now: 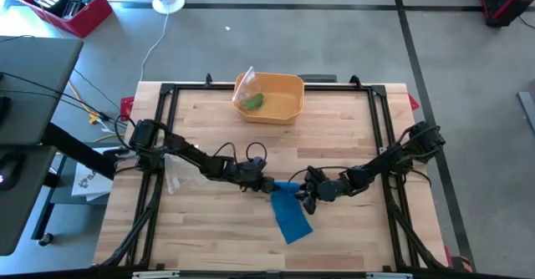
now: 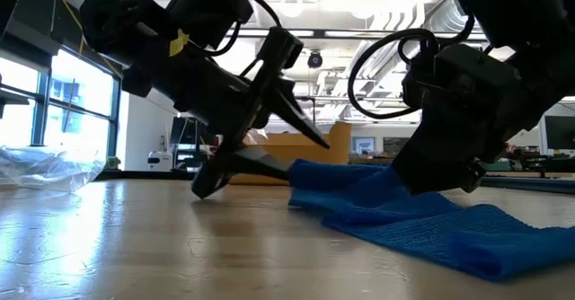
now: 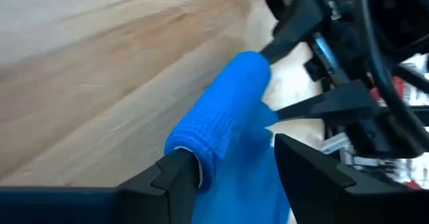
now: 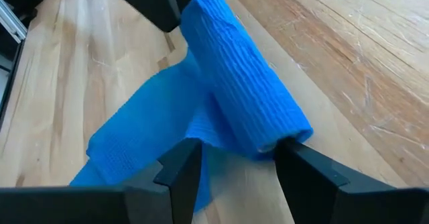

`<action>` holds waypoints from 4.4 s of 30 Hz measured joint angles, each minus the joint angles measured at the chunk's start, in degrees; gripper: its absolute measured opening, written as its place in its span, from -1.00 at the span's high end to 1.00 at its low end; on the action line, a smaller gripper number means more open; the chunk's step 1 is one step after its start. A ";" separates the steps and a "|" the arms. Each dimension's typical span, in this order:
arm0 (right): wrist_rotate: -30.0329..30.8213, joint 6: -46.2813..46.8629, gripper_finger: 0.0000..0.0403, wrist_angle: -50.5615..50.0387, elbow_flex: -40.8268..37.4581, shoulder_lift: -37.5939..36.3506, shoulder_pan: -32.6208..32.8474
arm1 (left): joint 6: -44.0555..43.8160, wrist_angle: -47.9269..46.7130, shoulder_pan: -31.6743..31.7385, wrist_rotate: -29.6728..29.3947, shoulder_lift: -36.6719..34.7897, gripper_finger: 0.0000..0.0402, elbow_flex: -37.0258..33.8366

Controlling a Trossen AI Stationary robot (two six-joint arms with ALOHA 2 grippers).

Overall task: Roll bandage
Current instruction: Roll the blue bandage

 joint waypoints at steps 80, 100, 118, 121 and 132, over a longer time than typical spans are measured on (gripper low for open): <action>44.52 -30.15 1.00 -99.10 85.75 4.74 25.29 | 59.27 1.76 -7.65 -26.01 -17.67 0.96 -7.52; 26.00 -24.02 1.00 -103.22 69.37 3.89 -1.06 | 63.16 4.65 -22.91 -12.85 -8.08 0.96 3.67; -1.87 -15.85 0.90 -26.97 24.15 3.80 3.23 | 63.31 9.20 -33.62 -29.92 -8.32 0.96 4.21; -2.46 -15.19 0.70 -21.48 21.69 3.80 4.60 | 62.21 9.12 -32.89 -30.08 -8.32 0.96 4.21; -10.50 -17.77 0.13 -37.49 27.90 3.77 6.06 | 58.17 9.14 -30.91 -30.95 -8.32 0.96 4.21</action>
